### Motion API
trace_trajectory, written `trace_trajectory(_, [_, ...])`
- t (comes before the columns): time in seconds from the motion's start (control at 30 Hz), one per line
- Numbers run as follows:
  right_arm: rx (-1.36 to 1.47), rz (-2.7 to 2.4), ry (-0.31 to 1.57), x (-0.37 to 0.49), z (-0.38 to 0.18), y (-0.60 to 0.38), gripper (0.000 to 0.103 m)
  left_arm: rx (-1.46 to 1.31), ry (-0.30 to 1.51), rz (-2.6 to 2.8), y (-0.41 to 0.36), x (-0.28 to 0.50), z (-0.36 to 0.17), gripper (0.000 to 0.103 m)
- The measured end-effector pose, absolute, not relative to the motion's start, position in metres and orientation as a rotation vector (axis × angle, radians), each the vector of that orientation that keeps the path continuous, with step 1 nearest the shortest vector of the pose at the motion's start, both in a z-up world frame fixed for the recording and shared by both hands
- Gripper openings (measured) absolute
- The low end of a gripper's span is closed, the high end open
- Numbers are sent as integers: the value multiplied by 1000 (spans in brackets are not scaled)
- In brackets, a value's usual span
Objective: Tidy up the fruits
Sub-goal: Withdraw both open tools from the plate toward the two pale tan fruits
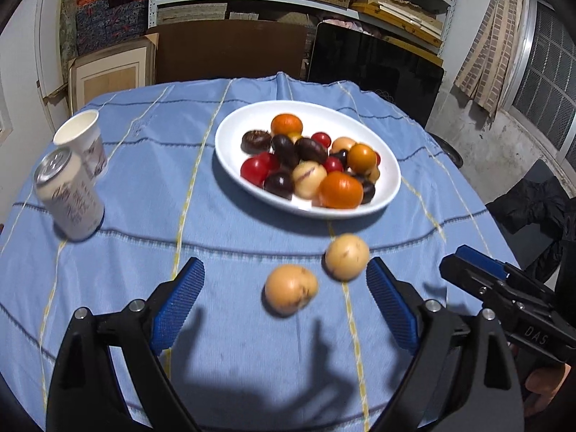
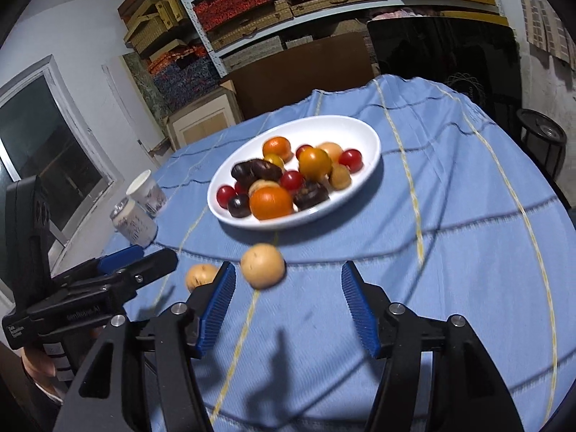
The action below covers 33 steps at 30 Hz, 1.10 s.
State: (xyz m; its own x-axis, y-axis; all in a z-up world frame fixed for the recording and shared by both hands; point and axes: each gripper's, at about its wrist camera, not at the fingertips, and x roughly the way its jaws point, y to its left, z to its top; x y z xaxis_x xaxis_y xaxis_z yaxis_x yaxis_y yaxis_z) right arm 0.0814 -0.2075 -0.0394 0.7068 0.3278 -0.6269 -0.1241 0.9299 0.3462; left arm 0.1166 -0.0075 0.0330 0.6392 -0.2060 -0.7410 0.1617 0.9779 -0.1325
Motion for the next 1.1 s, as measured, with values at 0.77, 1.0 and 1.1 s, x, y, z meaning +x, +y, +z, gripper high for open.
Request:
trace_trajectory(0.77, [292,268,790,64,-60,-202,64,-10,944,-222,-20,137,-25,56])
trace_trajectory(1.0, [205,263,799,81,-58,-182,64,46,924,-250,-26,131,-23,41])
trace_trajectory(1.1, [125,265,804,96,-56,-164,64,10,919,-238,-15,130,-16,41])
